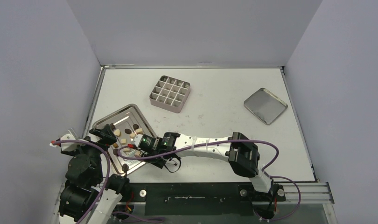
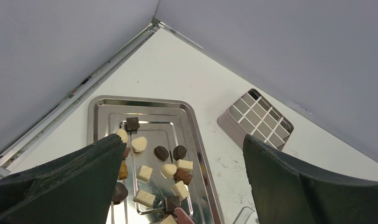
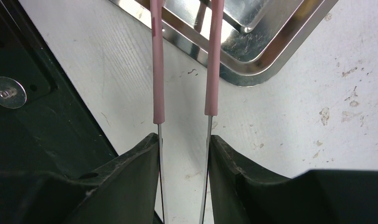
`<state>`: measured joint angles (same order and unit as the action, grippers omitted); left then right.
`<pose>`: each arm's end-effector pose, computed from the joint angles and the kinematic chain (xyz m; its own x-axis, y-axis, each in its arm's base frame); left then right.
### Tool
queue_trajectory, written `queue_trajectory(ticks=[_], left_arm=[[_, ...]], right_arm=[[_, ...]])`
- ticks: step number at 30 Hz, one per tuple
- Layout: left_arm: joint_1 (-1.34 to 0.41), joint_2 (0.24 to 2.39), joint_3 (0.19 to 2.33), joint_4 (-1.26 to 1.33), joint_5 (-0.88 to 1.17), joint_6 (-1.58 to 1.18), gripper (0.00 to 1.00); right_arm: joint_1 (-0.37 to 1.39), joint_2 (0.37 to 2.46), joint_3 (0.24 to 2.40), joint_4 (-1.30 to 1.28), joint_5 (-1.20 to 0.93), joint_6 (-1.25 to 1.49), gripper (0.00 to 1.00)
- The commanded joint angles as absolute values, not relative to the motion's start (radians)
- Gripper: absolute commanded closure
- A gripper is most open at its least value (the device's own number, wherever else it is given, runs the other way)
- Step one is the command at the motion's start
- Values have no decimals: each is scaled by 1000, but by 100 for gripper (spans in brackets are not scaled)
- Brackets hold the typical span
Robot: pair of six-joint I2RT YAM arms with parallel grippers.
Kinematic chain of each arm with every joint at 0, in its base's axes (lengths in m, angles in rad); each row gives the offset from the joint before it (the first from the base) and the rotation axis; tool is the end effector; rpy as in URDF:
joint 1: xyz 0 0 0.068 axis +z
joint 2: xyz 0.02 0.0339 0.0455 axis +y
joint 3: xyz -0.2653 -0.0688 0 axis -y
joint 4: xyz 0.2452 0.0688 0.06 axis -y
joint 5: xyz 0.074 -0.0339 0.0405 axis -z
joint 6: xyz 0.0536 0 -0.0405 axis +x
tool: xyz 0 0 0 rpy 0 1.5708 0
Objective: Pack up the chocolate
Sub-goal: Pick up the fake chocolate from the plate.
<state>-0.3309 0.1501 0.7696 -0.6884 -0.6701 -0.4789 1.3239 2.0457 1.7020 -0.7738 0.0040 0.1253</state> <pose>0.0470 0.0191 0.3364 0.0949 -0.4145 -0.9051 -0.3241 0.8468 -0.4218 0.1098 0.4346 0.2086 -0.3391 -0.8342 -0.4349 -0.9342 0.3531 0.0512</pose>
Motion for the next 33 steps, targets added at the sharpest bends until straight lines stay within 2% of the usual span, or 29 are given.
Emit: queue_trajectory(ticks=[1, 11, 23, 33], left_arm=[[-324, 148, 801, -681, -678, -482, 3], [-324, 149, 801, -680, -679, -481, 3], [-325, 152, 801, -678, -679, -482, 3], [-325, 152, 801, -679, -678, -481, 3]], right_arm=[[1333, 2027, 1753, -749, 32, 133, 62], [1334, 2074, 1789, -749, 8, 106, 61], [1333, 2047, 1780, -775, 29, 110, 72], [1322, 1956, 1715, -729, 18, 131, 73]])
